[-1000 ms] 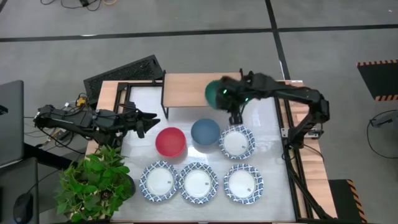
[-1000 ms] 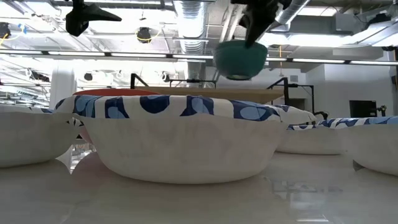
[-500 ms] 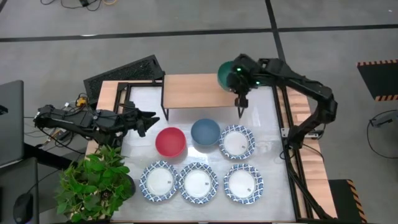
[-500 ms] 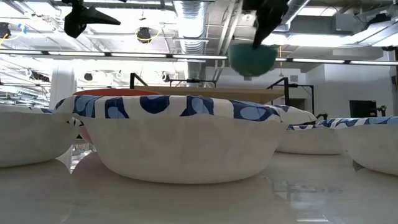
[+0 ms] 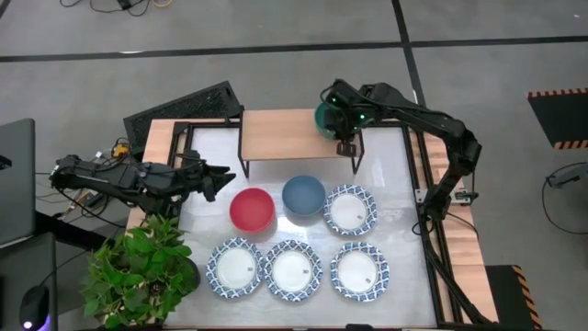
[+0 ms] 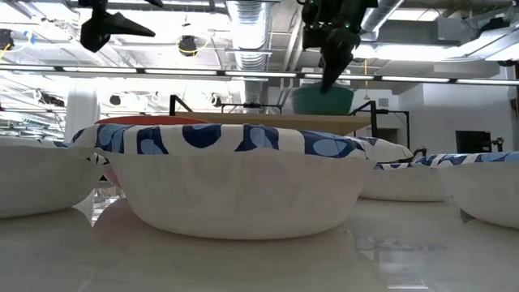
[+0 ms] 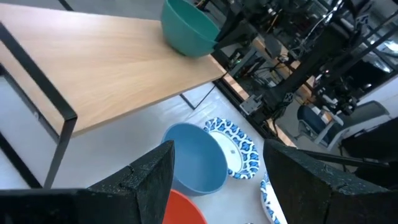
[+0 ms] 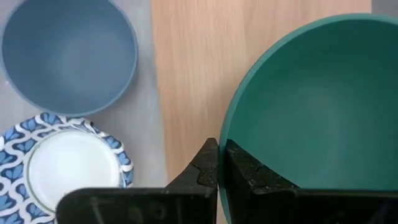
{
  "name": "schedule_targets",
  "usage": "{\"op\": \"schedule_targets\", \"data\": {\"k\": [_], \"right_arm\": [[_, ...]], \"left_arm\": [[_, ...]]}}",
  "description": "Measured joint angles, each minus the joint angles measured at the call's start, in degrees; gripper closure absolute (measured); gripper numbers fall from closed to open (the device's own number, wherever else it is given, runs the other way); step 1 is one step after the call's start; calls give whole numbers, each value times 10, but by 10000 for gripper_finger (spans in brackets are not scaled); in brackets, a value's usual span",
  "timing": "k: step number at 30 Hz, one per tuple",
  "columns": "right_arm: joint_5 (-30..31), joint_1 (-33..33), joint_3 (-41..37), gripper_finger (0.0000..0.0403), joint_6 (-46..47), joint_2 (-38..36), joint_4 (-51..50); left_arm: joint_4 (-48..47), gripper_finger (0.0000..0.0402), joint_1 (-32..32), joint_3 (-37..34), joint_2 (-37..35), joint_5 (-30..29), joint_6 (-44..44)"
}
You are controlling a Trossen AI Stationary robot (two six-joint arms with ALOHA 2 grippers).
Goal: Place and stack bowls onto a shelf
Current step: Put the green bowl on the shelf, then stack the blue bowl on top of the green bowl on the shelf
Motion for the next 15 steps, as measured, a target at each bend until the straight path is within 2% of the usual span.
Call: {"op": "schedule_targets", "data": {"k": [6,15], "right_arm": [[0,-1,0,356,5,0,16],[7,-3,0,268,11,0,10]], "left_arm": [[-16,168,0,0,0,0,-16],[-23,168,0,0,0,0,-15]]}}
